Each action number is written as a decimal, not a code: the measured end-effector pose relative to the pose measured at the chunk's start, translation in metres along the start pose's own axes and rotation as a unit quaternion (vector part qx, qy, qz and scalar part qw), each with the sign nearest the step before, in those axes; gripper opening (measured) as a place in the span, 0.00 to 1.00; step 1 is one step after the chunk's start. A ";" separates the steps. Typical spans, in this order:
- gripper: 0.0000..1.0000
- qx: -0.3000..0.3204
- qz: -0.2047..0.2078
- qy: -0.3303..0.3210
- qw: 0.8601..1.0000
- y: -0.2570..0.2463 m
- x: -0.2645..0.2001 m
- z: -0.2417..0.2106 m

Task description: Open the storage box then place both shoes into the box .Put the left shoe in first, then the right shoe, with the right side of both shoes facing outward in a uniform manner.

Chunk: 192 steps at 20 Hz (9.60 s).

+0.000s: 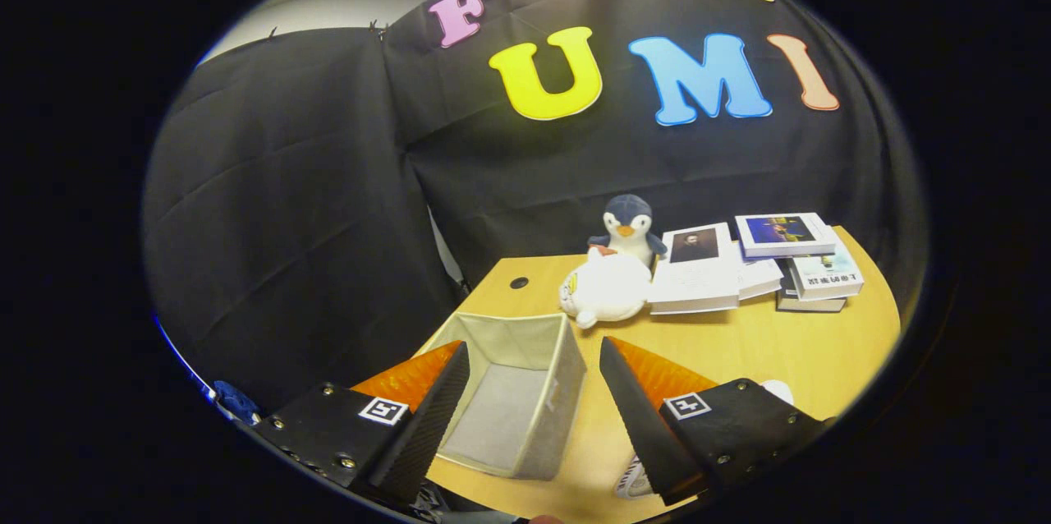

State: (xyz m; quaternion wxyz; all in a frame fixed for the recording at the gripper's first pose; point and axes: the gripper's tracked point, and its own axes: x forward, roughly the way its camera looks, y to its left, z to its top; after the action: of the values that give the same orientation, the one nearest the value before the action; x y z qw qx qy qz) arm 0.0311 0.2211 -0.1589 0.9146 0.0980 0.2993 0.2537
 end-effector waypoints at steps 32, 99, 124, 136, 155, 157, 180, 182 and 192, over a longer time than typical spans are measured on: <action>0.97 0.130 -0.121 0.247 0.953 -0.174 0.027 -0.204; 0.00 0.178 -0.023 0.248 0.952 0.100 0.120 -0.104; 0.98 0.091 0.016 0.272 0.958 0.116 0.117 -0.127; 0.98 0.062 -0.006 0.202 0.977 0.038 0.059 -0.068; 0.98 0.054 -0.155 0.185 0.969 -0.175 -0.023 -0.080; 0.98 0.057 -0.166 0.188 0.966 -0.192 -0.030 -0.086; 0.98 0.053 -0.229 0.342 0.910 -0.293 -0.080 -0.214; 0.98 0.051 -0.231 0.354 0.905 -0.294 -0.080 -0.222; 0.38 0.071 -0.199 0.375 0.903 -0.275 -0.062 -0.229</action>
State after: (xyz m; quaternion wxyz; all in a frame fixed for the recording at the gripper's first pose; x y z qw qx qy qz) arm -0.0373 -0.0395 -0.4029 0.7569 -0.0010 0.6505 0.0628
